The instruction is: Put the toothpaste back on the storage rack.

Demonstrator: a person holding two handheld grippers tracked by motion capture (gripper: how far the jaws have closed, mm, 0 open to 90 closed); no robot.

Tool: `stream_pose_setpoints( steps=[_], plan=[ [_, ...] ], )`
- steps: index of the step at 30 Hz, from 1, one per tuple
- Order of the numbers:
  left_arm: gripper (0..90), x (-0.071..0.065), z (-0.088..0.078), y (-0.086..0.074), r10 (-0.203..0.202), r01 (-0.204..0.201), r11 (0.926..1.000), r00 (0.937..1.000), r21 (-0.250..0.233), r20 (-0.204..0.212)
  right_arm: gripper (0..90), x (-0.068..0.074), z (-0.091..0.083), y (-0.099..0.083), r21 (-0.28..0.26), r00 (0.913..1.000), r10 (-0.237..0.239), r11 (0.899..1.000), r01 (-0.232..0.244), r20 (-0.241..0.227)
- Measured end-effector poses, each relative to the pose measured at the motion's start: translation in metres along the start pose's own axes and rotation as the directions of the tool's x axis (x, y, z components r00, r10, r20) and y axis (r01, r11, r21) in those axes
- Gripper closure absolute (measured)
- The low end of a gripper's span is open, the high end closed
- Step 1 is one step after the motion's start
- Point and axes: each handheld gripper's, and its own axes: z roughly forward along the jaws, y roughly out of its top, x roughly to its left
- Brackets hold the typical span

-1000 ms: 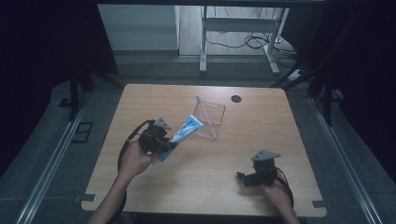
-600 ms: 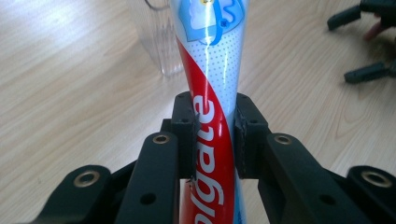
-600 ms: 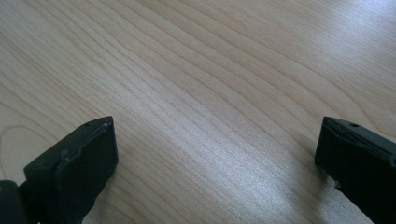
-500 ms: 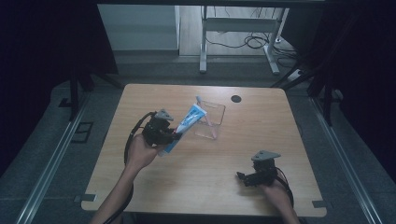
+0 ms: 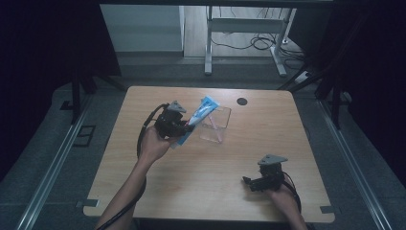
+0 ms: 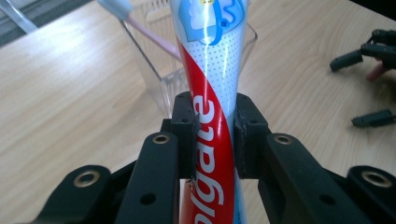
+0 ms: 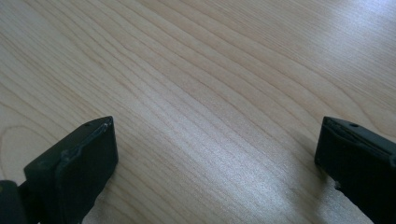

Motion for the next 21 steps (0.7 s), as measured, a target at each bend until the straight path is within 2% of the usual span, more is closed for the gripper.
stream_pose_setpoints(
  steps=[16, 21],
  plan=[
    [73.7, 0.004, 0.024, 0.034, 0.013, -0.013, 0.9994, 0.9998, -0.031, -0.015, 0.0, 0.000, 0.000, 0.000, -0.001, 1.0000, -0.002, 1.000, 0.002, 0.000],
    [73.7, 0.003, 0.029, 0.045, 0.030, -0.031, 0.9988, 0.9993, -0.038, -0.024, 0.0, 0.000, 0.000, 0.000, -0.001, 1.0000, -0.002, 1.000, 0.002, 0.000]
  ],
)
